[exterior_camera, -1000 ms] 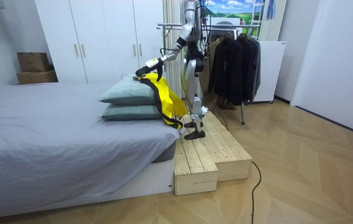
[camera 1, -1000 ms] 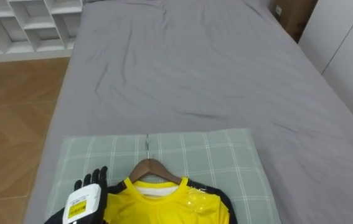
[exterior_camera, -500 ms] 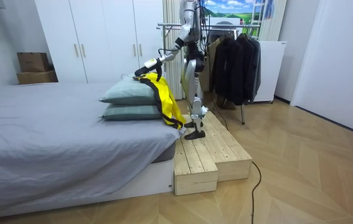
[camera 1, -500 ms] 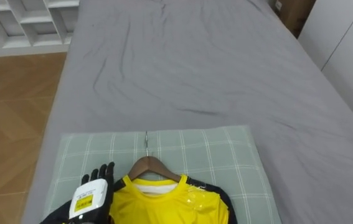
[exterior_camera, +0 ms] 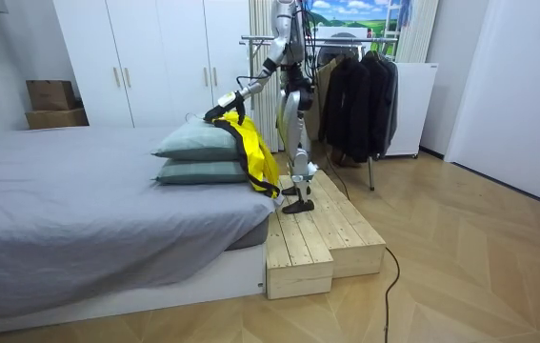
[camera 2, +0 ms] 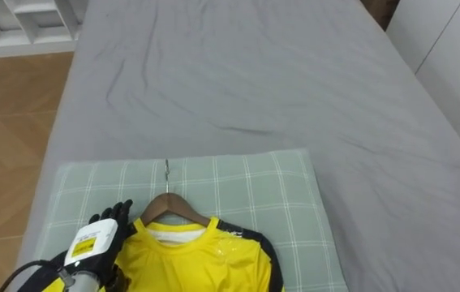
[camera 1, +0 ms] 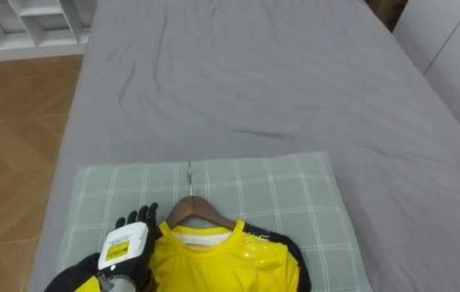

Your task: Hang clothes

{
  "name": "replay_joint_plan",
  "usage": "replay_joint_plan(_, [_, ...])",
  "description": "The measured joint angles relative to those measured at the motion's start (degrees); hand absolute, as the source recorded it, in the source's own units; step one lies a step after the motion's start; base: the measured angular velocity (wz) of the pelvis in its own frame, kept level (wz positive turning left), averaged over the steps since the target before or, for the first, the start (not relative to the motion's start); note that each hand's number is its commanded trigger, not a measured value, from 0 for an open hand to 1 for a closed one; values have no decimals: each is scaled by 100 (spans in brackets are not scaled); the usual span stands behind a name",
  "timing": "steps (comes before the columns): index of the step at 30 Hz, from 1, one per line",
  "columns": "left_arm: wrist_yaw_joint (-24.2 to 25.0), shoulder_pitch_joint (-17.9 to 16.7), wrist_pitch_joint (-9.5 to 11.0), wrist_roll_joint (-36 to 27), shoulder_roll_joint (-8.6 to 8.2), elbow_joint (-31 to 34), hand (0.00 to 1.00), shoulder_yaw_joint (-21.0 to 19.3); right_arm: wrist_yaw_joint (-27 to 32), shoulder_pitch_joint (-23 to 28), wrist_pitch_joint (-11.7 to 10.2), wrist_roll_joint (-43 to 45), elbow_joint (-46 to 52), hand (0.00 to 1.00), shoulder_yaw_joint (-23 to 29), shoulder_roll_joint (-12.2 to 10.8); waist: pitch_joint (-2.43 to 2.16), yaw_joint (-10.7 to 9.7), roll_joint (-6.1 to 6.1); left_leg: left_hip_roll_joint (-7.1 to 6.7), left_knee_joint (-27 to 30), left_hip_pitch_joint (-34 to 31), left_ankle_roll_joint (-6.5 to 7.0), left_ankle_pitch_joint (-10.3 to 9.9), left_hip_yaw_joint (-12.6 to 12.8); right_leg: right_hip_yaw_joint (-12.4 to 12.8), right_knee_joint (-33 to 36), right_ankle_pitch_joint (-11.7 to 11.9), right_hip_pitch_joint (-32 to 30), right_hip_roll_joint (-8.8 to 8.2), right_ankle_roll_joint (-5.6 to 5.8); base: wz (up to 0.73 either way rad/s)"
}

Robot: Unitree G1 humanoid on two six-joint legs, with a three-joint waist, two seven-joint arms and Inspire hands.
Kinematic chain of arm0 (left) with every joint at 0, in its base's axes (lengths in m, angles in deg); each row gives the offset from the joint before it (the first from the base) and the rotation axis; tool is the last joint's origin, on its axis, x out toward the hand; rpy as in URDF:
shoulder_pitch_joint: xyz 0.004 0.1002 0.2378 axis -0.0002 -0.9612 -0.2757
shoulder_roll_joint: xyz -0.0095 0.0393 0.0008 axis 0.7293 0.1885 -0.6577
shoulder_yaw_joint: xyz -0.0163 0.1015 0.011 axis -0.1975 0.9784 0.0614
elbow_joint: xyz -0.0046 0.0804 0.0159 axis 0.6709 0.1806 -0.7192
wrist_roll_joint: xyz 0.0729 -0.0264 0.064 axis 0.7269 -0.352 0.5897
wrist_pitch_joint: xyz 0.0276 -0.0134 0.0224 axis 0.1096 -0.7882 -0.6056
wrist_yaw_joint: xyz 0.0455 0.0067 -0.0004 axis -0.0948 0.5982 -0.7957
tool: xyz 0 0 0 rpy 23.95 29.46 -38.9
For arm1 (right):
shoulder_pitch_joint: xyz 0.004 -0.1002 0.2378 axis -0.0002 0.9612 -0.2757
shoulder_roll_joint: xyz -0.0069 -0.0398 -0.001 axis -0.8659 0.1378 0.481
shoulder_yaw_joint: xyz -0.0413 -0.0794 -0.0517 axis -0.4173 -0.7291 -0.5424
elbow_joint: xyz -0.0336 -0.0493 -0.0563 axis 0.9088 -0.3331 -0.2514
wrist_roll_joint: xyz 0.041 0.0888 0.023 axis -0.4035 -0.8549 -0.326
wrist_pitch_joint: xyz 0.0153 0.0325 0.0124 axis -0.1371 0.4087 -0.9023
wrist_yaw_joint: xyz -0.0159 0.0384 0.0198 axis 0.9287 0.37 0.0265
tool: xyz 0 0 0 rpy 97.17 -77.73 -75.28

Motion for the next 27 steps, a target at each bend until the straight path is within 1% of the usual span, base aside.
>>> replay_joint_plan(4, [0,56,18,-19,5,-105,0,-27,-13,-18,0,22,-2,0,-5,3,1,-9,-3,5,-2,0,0,0,10,8,5,0,-10,0,0,0])
replay_joint_plan(7, [1,232,93,-133,16,-296,0,-64,-19,-36,0,28,-2,0,-5,0,4,-12,-8,8,0,-31,0,0,12,-2,5,0,-33,3,0,0])
replay_joint_plan(9, [0,432,139,-133,42,-484,0,-91,-24,-61,0,32,-7,0,-5,-2,6,-12,-14,7,7,-114,0,0,15,-4,9,0,-112,4,0,0])
replay_joint_plan(11, [1,483,184,-137,52,-566,0,-91,-60,-64,0,30,-4,0,-5,-4,8,-12,-18,6,23,-136,0,0,17,-5,8,0,-125,3,0,0])
replay_joint_plan(13, [1,506,220,-152,53,-604,0,-90,-64,-74,0,30,-3,0,-5,-4,9,-12,-19,5,67,-175,0,0,18,-4,10,0,-139,3,0,0])
replay_joint_plan(19, [74,588,223,-264,64,-731,0,-105,-59,-221,14,216,-46,0,13,-21,25,-19,-48,7,78,-242,0,0,17,-4,15,0,-200,3,-1,0])
replay_joint_plan(22, [173,625,224,-468,64,-738,0,-126,-57,-289,22,220,-46,0,14,-40,46,-15,-82,8,104,-277,0,0,18,-3,15,1,-216,3,-1,0])
replay_joint_plan(27, [330,626,224,-746,63,-752,0,-156,-52,-346,22,224,-47,0,28,-65,45,-6,-91,6,104,-279,0,0,18,16,16,2,-219,2,-3,0])
